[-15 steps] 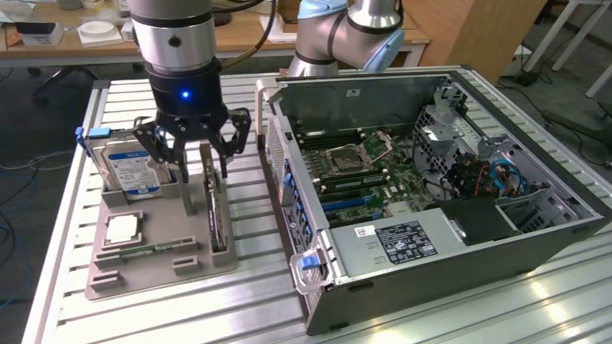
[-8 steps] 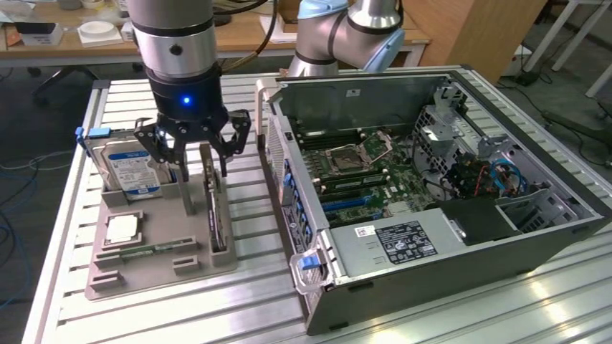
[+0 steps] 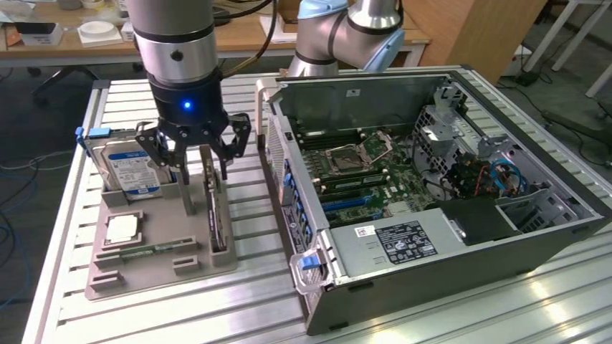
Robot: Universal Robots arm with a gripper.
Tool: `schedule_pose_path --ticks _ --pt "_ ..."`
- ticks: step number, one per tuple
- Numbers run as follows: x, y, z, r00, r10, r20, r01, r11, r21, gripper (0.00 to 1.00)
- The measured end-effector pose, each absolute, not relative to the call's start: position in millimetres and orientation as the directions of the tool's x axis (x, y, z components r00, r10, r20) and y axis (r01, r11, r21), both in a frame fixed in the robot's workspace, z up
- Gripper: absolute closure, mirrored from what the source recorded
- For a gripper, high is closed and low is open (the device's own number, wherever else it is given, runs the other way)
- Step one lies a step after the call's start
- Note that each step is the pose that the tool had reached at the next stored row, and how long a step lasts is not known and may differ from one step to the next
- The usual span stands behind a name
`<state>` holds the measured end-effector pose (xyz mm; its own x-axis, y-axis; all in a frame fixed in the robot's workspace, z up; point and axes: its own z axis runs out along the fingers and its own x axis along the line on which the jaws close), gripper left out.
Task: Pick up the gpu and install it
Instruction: 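Pick up the gpu and move the gpu toward the slot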
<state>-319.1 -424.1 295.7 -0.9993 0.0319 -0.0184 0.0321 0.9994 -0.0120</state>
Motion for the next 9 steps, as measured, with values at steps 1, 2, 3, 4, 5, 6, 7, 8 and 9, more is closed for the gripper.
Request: schedule_pose_path --ticks 1,2,3,4,5,6,7,8,9 --pt "-319.1 -424.2 295.2 -0.999 0.032 -0.018 0.032 0.999 -0.012 0.41" --pt "-319.1 -424.2 294.7 -0.999 0.032 -0.018 0.032 0.999 -0.012 0.41" --pt "-319.1 -424.3 294.1 -0.999 0.032 -0.018 0.032 0.999 -0.012 0.41" --pt "-319.1 -424.3 293.6 -0.999 0.032 -0.018 0.032 0.999 -0.012 0.41" --pt "-319.1 -424.3 293.1 -0.999 0.032 -0.018 0.032 0.999 -0.012 0.41" --pt "-319.1 -424.4 292.6 -0.999 0.032 -0.018 0.032 0.999 -0.012 0.41" --pt "-319.1 -424.4 292.1 -0.999 0.032 -0.018 0.032 0.999 -0.012 0.41" --pt "-319.1 -424.5 291.5 -0.999 0.032 -0.018 0.032 0.999 -0.012 0.41" --pt "-319.1 -424.6 290.9 -0.999 0.032 -0.018 0.032 0.999 -0.012 0.41"
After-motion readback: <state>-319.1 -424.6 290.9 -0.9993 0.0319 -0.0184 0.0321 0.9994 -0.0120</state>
